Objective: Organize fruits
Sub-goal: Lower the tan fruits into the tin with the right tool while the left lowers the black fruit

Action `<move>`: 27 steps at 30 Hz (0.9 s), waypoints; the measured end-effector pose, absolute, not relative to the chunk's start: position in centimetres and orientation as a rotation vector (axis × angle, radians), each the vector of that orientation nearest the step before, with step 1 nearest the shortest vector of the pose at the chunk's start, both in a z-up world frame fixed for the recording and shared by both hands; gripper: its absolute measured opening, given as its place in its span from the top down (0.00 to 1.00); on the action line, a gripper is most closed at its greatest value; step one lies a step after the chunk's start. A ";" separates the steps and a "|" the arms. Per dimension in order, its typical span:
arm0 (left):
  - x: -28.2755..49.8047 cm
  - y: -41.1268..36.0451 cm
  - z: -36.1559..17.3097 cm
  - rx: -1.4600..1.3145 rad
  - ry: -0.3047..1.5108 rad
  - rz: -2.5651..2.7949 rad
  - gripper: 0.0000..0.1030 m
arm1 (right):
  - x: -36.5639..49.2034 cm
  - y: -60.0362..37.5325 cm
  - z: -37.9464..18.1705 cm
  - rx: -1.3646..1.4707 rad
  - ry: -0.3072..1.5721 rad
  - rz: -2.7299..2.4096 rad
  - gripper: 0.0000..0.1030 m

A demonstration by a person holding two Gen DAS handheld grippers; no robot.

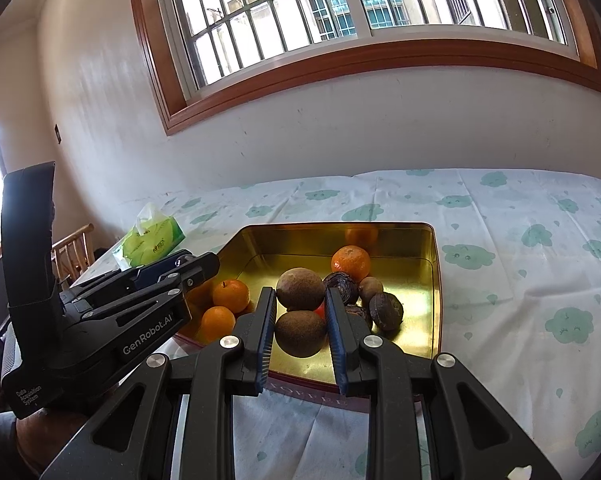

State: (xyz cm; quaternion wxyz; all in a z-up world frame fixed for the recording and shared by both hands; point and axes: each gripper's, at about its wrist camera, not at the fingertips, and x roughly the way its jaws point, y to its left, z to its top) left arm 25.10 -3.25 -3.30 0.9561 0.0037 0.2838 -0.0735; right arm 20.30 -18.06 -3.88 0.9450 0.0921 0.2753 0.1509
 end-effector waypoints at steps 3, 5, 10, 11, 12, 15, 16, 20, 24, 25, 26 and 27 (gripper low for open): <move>25.3 -3.3 -3.4 0.010 0.576 -0.148 0.73 | 20.4 -18.0 -3.9 0.186 0.563 0.308 0.77; 25.5 -3.3 -3.5 0.009 0.578 -0.149 0.73 | 20.5 -18.0 -4.0 0.185 0.562 0.308 0.77; 25.9 -3.3 -3.8 0.012 0.580 -0.149 0.73 | 20.7 -18.0 -4.0 0.188 0.565 0.307 0.77; 25.9 -3.3 -3.8 0.013 0.580 -0.148 0.73 | 20.8 -18.0 -4.1 0.188 0.566 0.308 0.77; 26.0 -3.3 -3.8 0.015 0.579 -0.148 0.73 | 20.7 -18.0 -4.1 0.189 0.565 0.308 0.77; 26.3 -3.4 -3.9 0.017 0.578 -0.149 0.73 | 20.8 -18.0 -4.1 0.189 0.566 0.308 0.77; 26.4 -3.4 -3.9 0.018 0.578 -0.148 0.73 | 20.8 -18.0 -4.1 0.191 0.567 0.308 0.77; 26.7 -3.4 -4.1 0.017 0.580 -0.148 0.73 | 21.1 -17.9 -4.1 0.192 0.570 0.309 0.77; 27.0 -3.5 -4.3 0.020 0.581 -0.148 0.73 | 21.7 -18.0 -4.3 0.193 0.570 0.308 0.77; 27.1 -3.5 -4.3 0.022 0.580 -0.147 0.73 | 21.8 -18.0 -4.3 0.192 0.570 0.307 0.77; 27.2 -3.5 -4.3 0.022 0.581 -0.146 0.73 | 21.8 -18.0 -4.3 0.193 0.569 0.307 0.77; 27.2 -3.5 -4.3 0.021 0.580 -0.146 0.73 | 22.0 -18.0 -4.3 0.195 0.570 0.307 0.77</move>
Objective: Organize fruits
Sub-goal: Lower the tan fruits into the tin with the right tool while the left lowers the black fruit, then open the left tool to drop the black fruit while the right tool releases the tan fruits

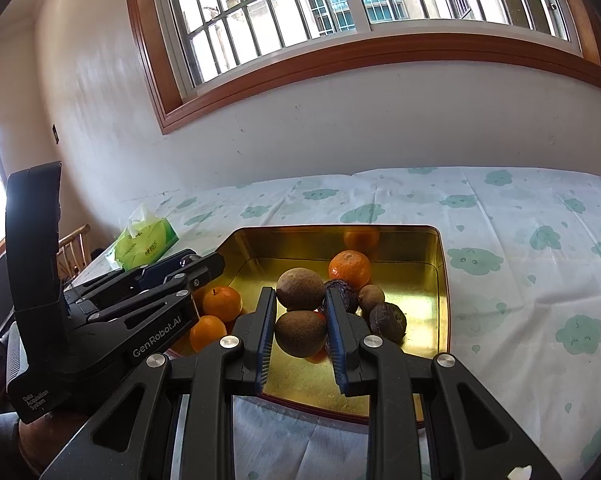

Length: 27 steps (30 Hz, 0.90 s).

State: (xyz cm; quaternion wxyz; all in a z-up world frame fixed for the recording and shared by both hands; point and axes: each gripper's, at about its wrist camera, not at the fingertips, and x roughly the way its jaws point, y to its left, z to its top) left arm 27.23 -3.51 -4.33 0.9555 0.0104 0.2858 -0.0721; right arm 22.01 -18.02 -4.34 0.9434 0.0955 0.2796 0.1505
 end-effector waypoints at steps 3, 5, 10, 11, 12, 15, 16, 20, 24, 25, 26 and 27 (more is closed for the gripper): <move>27.6 -3.5 -4.5 0.018 0.583 -0.147 0.73 | 22.3 -18.0 -4.3 0.195 0.569 0.305 0.77; 27.9 -3.5 -4.6 0.020 0.583 -0.145 0.73 | 22.5 -18.0 -4.3 0.195 0.570 0.305 0.77; 28.3 -3.6 -4.7 0.026 0.577 -0.136 0.72 | 22.6 -18.0 -4.4 0.195 0.571 0.304 0.77; 28.3 -3.6 -4.7 0.028 0.577 -0.135 0.72 | 22.7 -18.0 -4.4 0.195 0.572 0.304 0.77; 28.4 -3.6 -4.8 0.027 0.577 -0.135 0.72 | 22.8 -18.0 -4.5 0.195 0.573 0.303 0.77; 28.6 -3.6 -4.8 0.028 0.579 -0.135 0.72 | 23.2 -18.1 -4.8 0.198 0.577 0.299 0.77; 28.8 -3.6 -4.9 0.030 0.580 -0.135 0.72 | 23.3 -18.1 -4.9 0.199 0.578 0.297 0.77; 29.2 -3.7 -5.1 0.032 0.582 -0.135 0.72 | 23.7 -18.3 -5.2 0.200 0.584 0.292 0.77; 29.5 -3.7 -5.2 0.027 0.590 -0.138 0.72 | 24.2 -18.4 -5.5 0.201 0.585 0.286 0.77; 29.6 -3.7 -5.3 0.027 0.590 -0.141 0.72 | 24.3 -18.5 -5.5 0.204 0.583 0.286 0.77; 29.6 -3.8 -5.3 0.029 0.589 -0.144 0.72 | 24.4 -18.6 -5.5 0.206 0.582 0.284 0.77; 29.7 -3.9 -5.3 0.034 0.587 -0.144 0.71 | 24.5 -18.6 -5.6 0.207 0.583 0.281 0.77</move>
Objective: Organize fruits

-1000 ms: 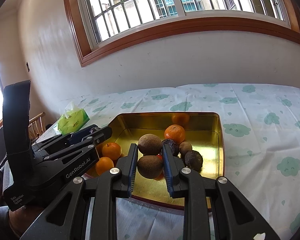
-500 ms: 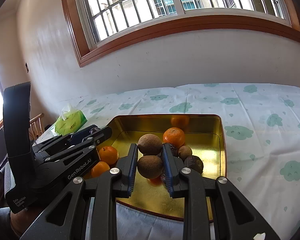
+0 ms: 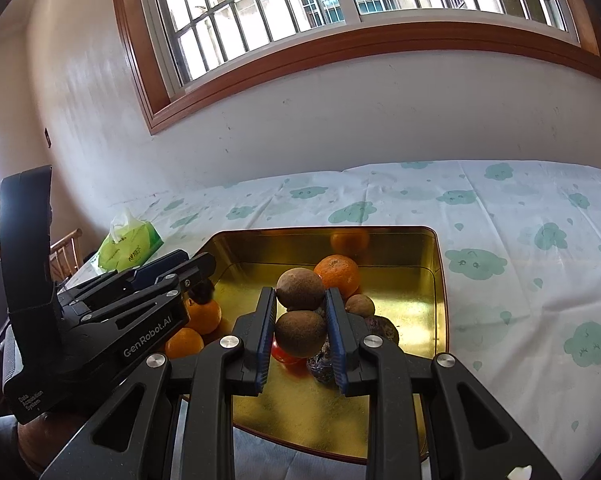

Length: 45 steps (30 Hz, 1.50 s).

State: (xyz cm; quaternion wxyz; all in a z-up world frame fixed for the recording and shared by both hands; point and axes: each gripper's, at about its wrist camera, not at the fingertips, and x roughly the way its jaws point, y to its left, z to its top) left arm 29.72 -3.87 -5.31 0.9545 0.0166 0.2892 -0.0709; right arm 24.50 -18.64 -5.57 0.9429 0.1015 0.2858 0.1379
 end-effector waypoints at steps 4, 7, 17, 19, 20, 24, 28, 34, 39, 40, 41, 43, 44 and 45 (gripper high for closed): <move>29.7 -4.1 -5.2 0.049 0.569 -0.143 0.54 | 25.0 -18.9 -5.7 0.215 0.583 0.274 0.76; 29.5 -4.3 -5.2 0.064 0.553 -0.129 0.29 | 25.2 -19.1 -5.7 0.216 0.574 0.271 0.76; 30.0 -3.9 -5.6 0.043 0.578 -0.128 0.18 | 25.1 -19.2 -5.7 0.216 0.552 0.267 0.68; 29.9 -3.9 -5.8 0.046 0.578 -0.121 0.18 | 25.1 -19.2 -5.7 0.214 0.550 0.267 0.68; 29.9 -3.9 -5.8 0.046 0.577 -0.121 0.18 | 25.1 -19.2 -5.7 0.216 0.550 0.268 0.67; 29.7 -3.8 -5.8 0.046 0.574 -0.121 0.17 | 25.0 -19.3 -5.6 0.211 0.543 0.264 0.64; 29.5 -3.8 -5.7 0.048 0.570 -0.115 0.17 | 24.8 -19.3 -5.5 0.204 0.538 0.261 0.64; 28.5 -3.5 -5.2 0.053 0.551 -0.110 0.17 | 24.1 -19.5 -4.8 0.197 0.515 0.255 0.64; 27.0 -3.0 -4.2 0.027 0.532 -0.120 0.17 | 22.3 -19.5 -3.8 0.175 0.477 0.249 0.54; 26.5 -2.9 -3.9 0.022 0.526 -0.121 0.17 | 21.9 -19.4 -3.6 0.167 0.469 0.245 0.54; 26.1 -2.9 -3.7 0.019 0.522 -0.121 0.17 | 21.5 -19.5 -3.4 0.162 0.463 0.242 0.54; 25.3 -2.8 -3.2 0.024 0.519 -0.109 0.13 | 20.7 -19.5 -3.0 0.158 0.451 0.239 0.54; 24.8 -2.7 -2.9 0.022 0.511 -0.106 0.12 | 20.3 -19.5 -2.9 0.155 0.445 0.235 0.53; 24.2 -2.6 -2.6 0.017 0.502 -0.104 0.10 | 19.9 -19.5 -2.7 0.151 0.439 0.230 0.53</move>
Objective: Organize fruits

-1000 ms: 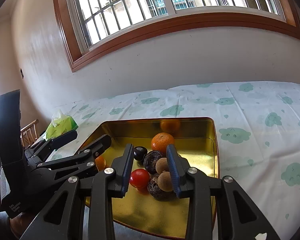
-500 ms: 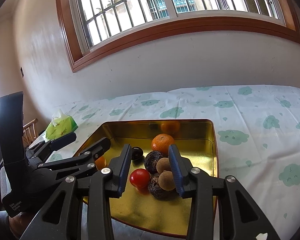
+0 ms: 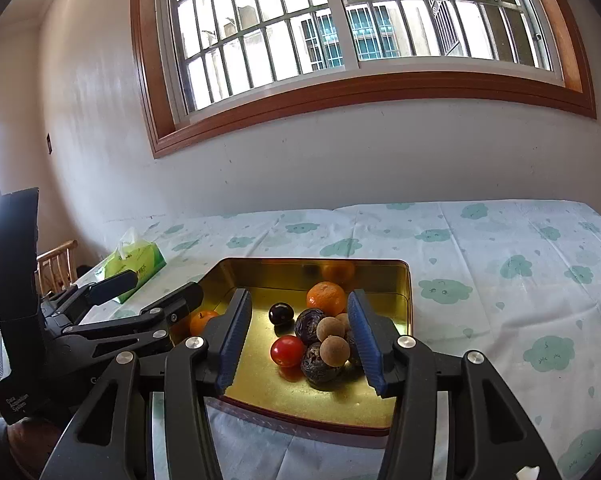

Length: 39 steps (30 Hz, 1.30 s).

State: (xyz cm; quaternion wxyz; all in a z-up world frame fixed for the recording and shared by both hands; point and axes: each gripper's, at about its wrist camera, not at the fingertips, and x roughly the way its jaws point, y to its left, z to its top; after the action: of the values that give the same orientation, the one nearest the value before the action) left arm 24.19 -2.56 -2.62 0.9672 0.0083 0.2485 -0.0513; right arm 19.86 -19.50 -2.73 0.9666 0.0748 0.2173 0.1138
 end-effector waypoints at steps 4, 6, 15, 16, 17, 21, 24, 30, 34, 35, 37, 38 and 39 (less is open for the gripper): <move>22.1 -1.7 -1.5 -0.023 0.486 -0.081 0.07 | 17.9 -19.1 -2.2 0.142 0.422 0.219 0.51; 21.0 -1.2 -1.0 -0.058 0.481 -0.072 0.07 | 16.6 -18.7 -1.9 0.116 0.405 0.202 0.46; 15.5 -0.5 1.1 -0.053 0.459 -0.023 0.06 | 11.2 -17.9 0.1 0.104 0.346 0.168 0.26; 14.8 -0.5 1.3 -0.046 0.451 -0.023 0.06 | 10.7 -17.8 0.3 0.097 0.339 0.163 0.25; 14.2 -0.5 1.6 -0.042 0.446 -0.023 0.06 | 10.2 -17.6 0.6 0.090 0.332 0.157 0.23; 11.3 -0.6 2.6 -0.021 0.414 -0.020 0.05 | 8.2 -17.0 1.2 0.075 0.319 0.157 0.17; 9.5 -0.6 3.3 -0.015 0.393 -0.010 0.05 | 6.7 -16.8 1.6 0.080 0.310 0.155 0.16; 6.9 -0.3 4.7 -0.020 0.358 -0.006 0.05 | 4.0 -16.4 2.9 0.061 0.270 0.140 0.12; 5.6 -0.4 5.6 -0.003 0.328 -0.003 0.05 | 2.8 -16.3 3.8 0.049 0.243 0.129 0.11; 5.3 -0.4 5.9 0.000 0.320 -0.001 0.05 | 2.5 -16.2 4.0 0.046 0.237 0.127 0.11; 4.7 -0.4 6.3 0.003 0.306 0.004 0.04 | 2.1 -16.2 4.4 0.041 0.224 0.122 0.09; 4.5 -0.4 6.4 0.003 0.302 0.005 0.04 | 2.0 -16.2 4.6 0.039 0.218 0.122 0.09; 4.4 -0.3 6.5 0.003 0.297 0.006 0.04 | 1.8 -16.2 4.7 0.038 0.212 0.121 0.08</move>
State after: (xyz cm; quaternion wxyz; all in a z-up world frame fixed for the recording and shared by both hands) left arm 4.36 -0.31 6.54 0.9890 0.0014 0.1479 0.0027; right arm 1.76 -16.19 4.72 0.9924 0.0189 0.1059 0.0605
